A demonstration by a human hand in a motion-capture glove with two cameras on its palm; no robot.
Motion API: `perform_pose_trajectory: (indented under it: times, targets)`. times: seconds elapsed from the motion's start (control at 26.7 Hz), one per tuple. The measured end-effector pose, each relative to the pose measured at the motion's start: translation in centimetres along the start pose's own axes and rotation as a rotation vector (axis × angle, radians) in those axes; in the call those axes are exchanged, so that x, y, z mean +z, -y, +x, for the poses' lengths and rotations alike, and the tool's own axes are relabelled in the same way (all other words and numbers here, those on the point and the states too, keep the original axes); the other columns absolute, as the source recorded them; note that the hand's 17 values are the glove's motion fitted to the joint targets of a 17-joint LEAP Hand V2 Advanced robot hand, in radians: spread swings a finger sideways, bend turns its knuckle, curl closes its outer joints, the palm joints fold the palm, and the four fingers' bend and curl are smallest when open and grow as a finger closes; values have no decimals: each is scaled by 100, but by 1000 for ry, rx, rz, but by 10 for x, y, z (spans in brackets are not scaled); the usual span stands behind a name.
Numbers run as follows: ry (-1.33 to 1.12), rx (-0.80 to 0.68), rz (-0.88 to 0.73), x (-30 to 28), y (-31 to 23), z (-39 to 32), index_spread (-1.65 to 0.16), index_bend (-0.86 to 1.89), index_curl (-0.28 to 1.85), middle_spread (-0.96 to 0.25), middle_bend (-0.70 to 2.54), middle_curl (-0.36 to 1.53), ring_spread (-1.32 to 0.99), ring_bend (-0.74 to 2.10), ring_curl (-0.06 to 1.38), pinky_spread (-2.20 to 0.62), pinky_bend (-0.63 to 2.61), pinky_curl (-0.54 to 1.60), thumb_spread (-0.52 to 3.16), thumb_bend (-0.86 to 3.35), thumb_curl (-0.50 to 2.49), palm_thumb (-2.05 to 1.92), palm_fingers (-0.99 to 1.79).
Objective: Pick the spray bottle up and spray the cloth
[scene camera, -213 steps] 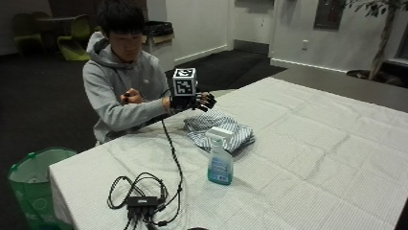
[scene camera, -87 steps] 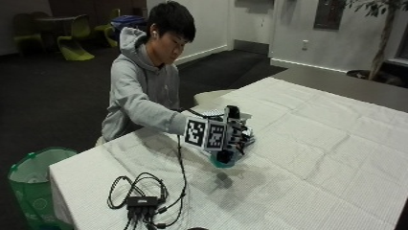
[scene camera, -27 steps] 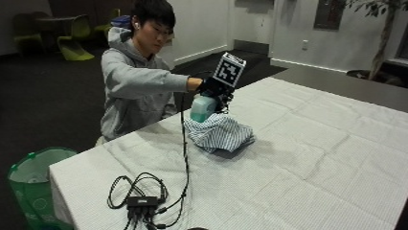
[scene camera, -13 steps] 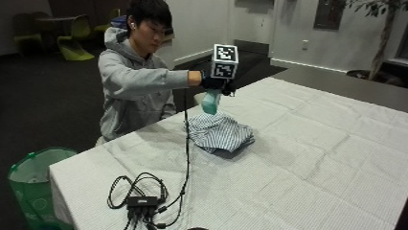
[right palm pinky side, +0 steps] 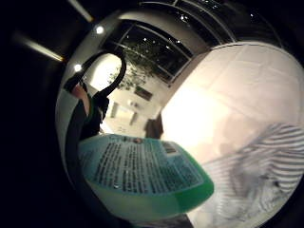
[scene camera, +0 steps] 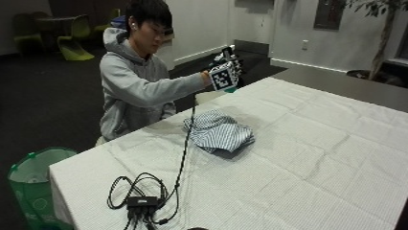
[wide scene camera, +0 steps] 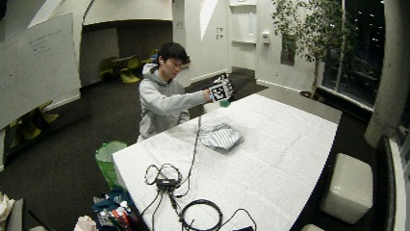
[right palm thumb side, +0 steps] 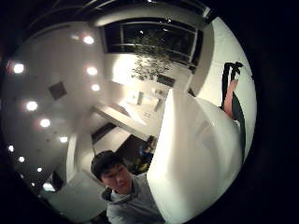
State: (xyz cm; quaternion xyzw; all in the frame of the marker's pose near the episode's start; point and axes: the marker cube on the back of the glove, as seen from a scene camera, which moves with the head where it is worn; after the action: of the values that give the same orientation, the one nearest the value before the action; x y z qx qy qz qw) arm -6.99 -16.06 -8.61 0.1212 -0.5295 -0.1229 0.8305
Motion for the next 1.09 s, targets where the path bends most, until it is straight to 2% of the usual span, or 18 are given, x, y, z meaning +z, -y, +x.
perform_pose_trajectory:
  times: [0.07,0.26,0.41,0.52,0.64,0.71,0.79,0.82,0.94,1.09]
  targets:
    - [-18,-9,-79,26,-11,20,-18,55,56,-4,72,52,-15,56,47,-28,29,44,5,-3,71,96,132]
    - [-31,-4,-164,73,-20,60,-16,54,56,-3,70,51,-15,55,47,-27,27,43,6,-3,72,95,131]
    - [50,17,-19,108,6,75,-16,52,56,-2,68,51,-14,54,47,-27,27,43,8,-4,72,94,128]
    - [8,45,40,130,17,100,-17,51,56,-3,65,50,-14,53,47,-26,28,43,10,-3,72,94,126]
    - [-23,63,41,140,25,117,-17,48,56,-3,65,51,-14,52,47,-25,29,42,13,-3,73,94,124]
    - [-51,79,-38,144,23,124,-18,44,56,-4,63,50,-14,51,47,-24,30,42,16,-2,73,95,120]
    - [-47,102,-116,143,21,123,-19,31,53,-4,58,49,-13,49,46,-21,34,43,20,-1,74,97,101]
    - [-46,112,-127,139,22,123,-20,20,50,-5,52,48,-13,48,46,-19,36,44,24,0,74,99,83]
    - [-51,128,-86,125,25,122,-23,7,49,-3,47,47,-9,42,48,-10,41,49,41,-2,74,96,45]
    - [-12,127,-103,106,4,109,-28,0,39,-2,32,42,-6,40,45,-2,51,48,56,-5,69,91,22]
